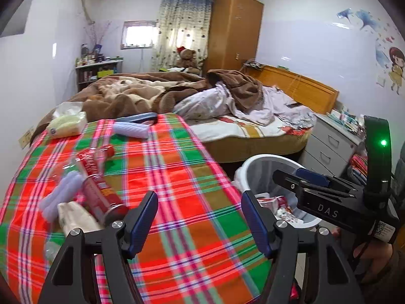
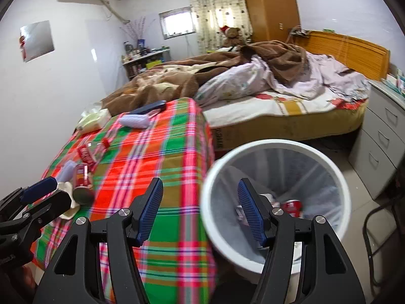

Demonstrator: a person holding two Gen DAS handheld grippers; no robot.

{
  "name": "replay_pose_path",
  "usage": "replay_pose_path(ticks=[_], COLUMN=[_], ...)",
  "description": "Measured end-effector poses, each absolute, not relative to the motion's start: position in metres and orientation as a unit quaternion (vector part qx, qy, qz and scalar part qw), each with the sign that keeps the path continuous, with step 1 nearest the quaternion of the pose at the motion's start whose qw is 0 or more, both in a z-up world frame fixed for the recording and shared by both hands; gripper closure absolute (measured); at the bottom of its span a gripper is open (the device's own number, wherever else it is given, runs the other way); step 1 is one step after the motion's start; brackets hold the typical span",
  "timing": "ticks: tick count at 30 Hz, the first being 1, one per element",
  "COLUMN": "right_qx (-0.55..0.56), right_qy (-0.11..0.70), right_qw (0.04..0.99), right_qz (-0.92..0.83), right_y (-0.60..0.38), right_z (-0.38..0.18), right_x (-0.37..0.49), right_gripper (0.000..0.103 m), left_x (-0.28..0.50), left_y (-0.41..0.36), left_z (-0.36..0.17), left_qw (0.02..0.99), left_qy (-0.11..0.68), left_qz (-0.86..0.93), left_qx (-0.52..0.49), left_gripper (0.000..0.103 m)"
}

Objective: Collect trash
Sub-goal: 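Move both tools back over the trash on the bed cloth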

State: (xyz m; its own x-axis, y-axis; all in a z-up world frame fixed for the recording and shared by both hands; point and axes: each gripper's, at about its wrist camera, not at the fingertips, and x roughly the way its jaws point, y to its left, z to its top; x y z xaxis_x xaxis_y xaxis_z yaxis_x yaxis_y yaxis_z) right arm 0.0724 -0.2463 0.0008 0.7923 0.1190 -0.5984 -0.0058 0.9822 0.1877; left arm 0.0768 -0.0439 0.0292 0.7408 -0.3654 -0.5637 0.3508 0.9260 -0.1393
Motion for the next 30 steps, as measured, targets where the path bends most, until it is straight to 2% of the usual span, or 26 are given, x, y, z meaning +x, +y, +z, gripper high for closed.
replay_pose_path(ticks=[18, 30], right_qx=[0.053, 0.027], right_qy=[0.324, 0.354], right_qw=[0.936, 0.916], right_qz=[0.126, 0.186], right_y=[-0.167, -0.114], right_z=[0.001, -0.010], right_x=[0.090, 0.111], right_gripper=[0.040, 0.040], left_x=[0.069, 0.066], left_y=[0.070, 0.129], left_z=[0.018, -0.012], left_qw=[0.950, 0.940], left_qy=[0.298, 0.331], left_qz=[-0.075, -0.030], left_qx=[-0.052, -0.077], left_gripper=[0.035, 0.035])
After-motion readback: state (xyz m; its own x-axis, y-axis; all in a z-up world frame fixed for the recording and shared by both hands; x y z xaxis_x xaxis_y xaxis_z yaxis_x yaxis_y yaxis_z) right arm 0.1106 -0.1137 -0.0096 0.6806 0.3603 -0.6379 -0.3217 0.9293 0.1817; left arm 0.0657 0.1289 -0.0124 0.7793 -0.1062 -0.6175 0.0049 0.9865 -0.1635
